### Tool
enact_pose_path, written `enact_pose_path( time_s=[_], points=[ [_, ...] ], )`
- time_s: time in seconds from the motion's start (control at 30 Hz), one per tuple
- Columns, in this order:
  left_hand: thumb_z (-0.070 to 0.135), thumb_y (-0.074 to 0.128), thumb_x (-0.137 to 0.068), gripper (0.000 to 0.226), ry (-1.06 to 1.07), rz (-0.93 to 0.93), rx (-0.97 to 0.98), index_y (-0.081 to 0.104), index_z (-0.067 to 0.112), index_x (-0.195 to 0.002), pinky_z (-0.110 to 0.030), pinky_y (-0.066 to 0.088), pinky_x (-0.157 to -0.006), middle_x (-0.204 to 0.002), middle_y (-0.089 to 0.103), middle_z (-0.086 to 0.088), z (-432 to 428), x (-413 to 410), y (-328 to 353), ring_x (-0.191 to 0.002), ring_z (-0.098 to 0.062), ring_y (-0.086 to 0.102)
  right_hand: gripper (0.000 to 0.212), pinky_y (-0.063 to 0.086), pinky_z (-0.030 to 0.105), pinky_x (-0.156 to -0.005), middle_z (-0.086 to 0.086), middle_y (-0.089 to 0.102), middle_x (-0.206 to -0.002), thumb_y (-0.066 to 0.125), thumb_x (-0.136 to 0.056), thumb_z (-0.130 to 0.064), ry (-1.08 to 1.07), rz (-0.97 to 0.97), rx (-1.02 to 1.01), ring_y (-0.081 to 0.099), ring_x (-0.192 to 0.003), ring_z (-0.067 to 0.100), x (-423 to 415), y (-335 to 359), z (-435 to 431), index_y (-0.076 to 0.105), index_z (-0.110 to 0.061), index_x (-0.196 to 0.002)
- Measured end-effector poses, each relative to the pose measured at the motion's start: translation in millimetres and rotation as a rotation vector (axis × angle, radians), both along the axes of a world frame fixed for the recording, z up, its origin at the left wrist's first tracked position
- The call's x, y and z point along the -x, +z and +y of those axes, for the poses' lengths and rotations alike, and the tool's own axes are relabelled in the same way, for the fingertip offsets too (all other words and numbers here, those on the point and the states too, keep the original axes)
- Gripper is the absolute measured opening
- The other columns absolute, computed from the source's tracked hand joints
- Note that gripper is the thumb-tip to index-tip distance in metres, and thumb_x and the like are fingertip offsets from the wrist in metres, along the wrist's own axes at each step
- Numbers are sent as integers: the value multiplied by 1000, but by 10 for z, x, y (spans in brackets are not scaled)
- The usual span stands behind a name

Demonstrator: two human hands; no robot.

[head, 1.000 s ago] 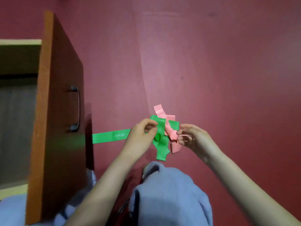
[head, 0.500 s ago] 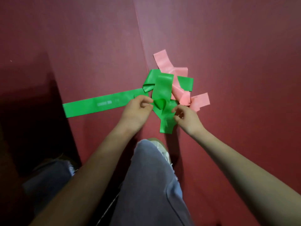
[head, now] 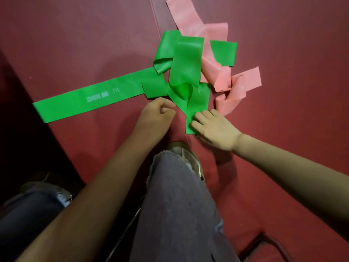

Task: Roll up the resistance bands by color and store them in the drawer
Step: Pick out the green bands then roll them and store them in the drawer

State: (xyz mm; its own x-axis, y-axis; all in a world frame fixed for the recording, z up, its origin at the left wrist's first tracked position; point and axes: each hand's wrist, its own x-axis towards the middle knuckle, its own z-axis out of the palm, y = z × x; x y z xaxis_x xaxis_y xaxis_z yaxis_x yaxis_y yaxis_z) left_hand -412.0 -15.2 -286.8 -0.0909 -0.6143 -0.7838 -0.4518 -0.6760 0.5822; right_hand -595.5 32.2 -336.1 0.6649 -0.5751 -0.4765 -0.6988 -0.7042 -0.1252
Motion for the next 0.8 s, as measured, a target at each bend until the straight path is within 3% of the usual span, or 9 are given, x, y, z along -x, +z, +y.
enact_pose_path(
  time_s=[0.13, 0.27, 0.33, 0.4, 0.47, 0.57, 0.67, 0.73, 0.8],
  points=[
    [4, 52, -83, 22, -5, -29, -14, 60, 9, -102, -31, 44, -88, -93, 61, -10, -2, 12, 5, -90, -22, 56, 11, 23, 33, -61, 9, 56, -72, 42, -76, -21, -90, -120, -31, 54, -61, 27, 15, -12, -41, 41, -11, -78],
    [24, 57, -63, 63, -65, 103, -18, 45, 18, -125, -22, 31, -104, -137, 42, -9, -6, 30, 122, -122, -14, 42, 16, 37, 37, -69, 17, 58, -83, 42, -71, -18, -613, -510, -246, 53, -76, 33, -169, 277, -150, 50, -5, -77],
    [31, 58, -64, 54, -143, 164, 10, 50, 28, -117, -25, 17, -114, -145, 33, -3, -47, 11, 194, -138, -11, 24, 9, 38, 30, -67, 4, 59, -77, 43, -70, -17, -973, -801, -405, 49, -72, 19, -332, 545, -220, 49, -12, -75],
    [39, 63, -69, 22, -134, 254, -5, 57, 43, -90, -33, 13, -117, -137, 45, 2, -90, -27, 300, -136, -9, 29, 11, 32, 23, -53, -6, 46, -58, 43, -71, -9, -1352, -1062, -609, 38, -54, 10, -485, 791, -321, 45, -20, -70],
    [50, 58, -64, 13, -127, 291, 93, 60, 44, -76, -42, 23, -115, -105, 62, 19, -92, -82, 348, -113, 3, 49, 20, 28, 20, -44, -4, 38, -50, 39, -75, 1, -1576, -1254, -654, 32, -45, 8, -559, 950, -399, 43, -18, -69],
    [46, 54, -68, 20, -182, 171, 405, 59, 27, -73, -14, 32, -102, -103, 53, 21, -86, -135, 391, -101, 12, 47, 14, 23, 16, -40, -14, 35, -43, 40, -75, -1, -1681, -1378, -629, 29, -41, 2, -615, 1024, -467, 44, -14, -70],
    [36, 55, -75, 31, -226, 31, 630, 56, 7, -65, -18, 24, -105, -123, 41, 4, -127, -175, 457, -124, -14, 38, 6, 40, 13, -55, -12, 53, -60, 47, -77, -19, -1693, -1401, -623, 49, -56, 0, -636, 929, -511, 52, -16, -76],
    [34, 54, -77, 25, -239, 32, 663, 59, 10, -71, -17, 15, -111, -121, 45, 7, -153, -192, 511, -127, -11, 33, 21, 46, 15, -72, -6, 64, -78, 41, -84, -31, -1631, -1368, -631, 60, -76, 3, -656, 888, -524, 57, -17, -83],
    [34, 53, -79, 32, -190, 63, 645, 65, 6, -87, -9, 11, -109, -110, 55, 11, -193, -204, 573, -124, -10, 42, 34, 49, 15, -74, -5, 70, -81, 32, -92, -30, -1621, -1354, -724, 64, -78, 3, -713, 884, -540, 60, -12, -86]
  ],
)
